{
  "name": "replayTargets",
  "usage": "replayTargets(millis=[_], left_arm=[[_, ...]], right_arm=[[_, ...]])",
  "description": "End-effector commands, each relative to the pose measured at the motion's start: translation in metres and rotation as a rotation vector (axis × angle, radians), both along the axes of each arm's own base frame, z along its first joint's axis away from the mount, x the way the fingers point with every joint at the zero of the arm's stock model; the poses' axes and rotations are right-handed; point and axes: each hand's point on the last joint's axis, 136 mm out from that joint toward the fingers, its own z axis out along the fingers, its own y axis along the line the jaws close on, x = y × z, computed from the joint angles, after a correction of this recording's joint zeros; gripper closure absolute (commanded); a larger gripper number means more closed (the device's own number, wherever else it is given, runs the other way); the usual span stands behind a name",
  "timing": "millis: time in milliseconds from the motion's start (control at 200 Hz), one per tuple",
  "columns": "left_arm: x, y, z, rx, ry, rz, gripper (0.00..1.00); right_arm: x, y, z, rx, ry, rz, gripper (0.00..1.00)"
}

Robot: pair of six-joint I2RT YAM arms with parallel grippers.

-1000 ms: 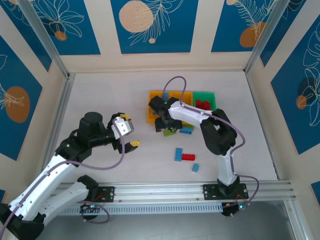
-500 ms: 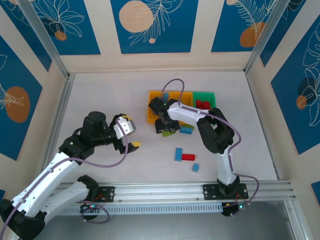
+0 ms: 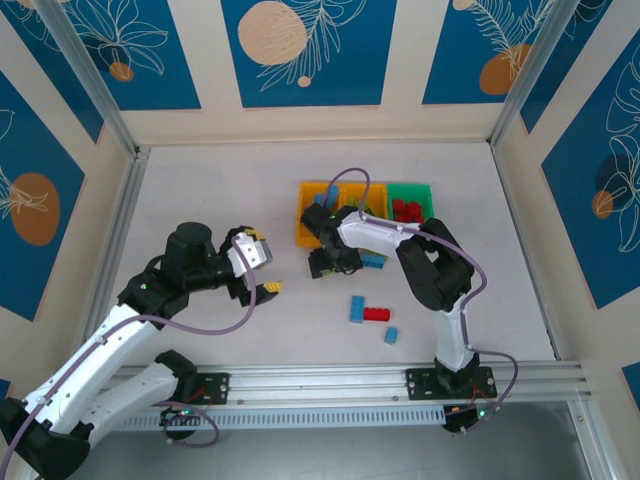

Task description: Sort the legos into containers by color

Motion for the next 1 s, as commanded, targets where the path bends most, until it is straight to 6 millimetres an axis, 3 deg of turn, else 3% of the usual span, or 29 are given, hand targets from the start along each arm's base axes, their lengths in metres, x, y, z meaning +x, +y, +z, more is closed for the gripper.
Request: replayTargets(millis=[0,180,340,560,705,820,890,995], left_arm=[[-0.003,-0.004,-0.001,-0.013,-0.01,-0.034,0.0],[-0.003,-0.005,-0.002,-0.014,-0.012,-0.037,0.0],[-0.003,-0.006,-0.004,-0.014,-0.002,-0.039,0.0],[-0.005,-0.005,-0.007,-0.014,0.001,-0.038,0.0],[-0.005,-0.005,-0.005,-0.021,-0.001,-0.041,0.0],[-0.007,-0.008,0.001,-0.039,-0.009,-0.055,0.0],[-0.007,-0.011,0.007,-0.064,-0.018,-0.069,0.0],[-0.007,-0.016,0.014,-0.106,-0.023,-0.083,0.0]], right_arm=[[-0.014,-0.006,0.004,-0.001,0.041,0.011,0.18],[-0.004,-0.011,-0.006,-0.038,0.024,-0.028,0.21],[0.006,-0.003,-0.003,-0.02,-0.004,-0.055,0.22],[0.0,-0.007,0.003,-0.021,-0.012,-0.063,0.38],[-0.01,-0.01,0.031,0.018,-0.045,-0.074,0.44],[-0.007,-0.019,0.07,0.058,-0.136,-0.106,0.44],[0.006,-0.03,0.096,0.073,-0.222,-0.142,0.44],[0.044,-0.055,0.121,0.094,-0.333,-0.212,0.44]])
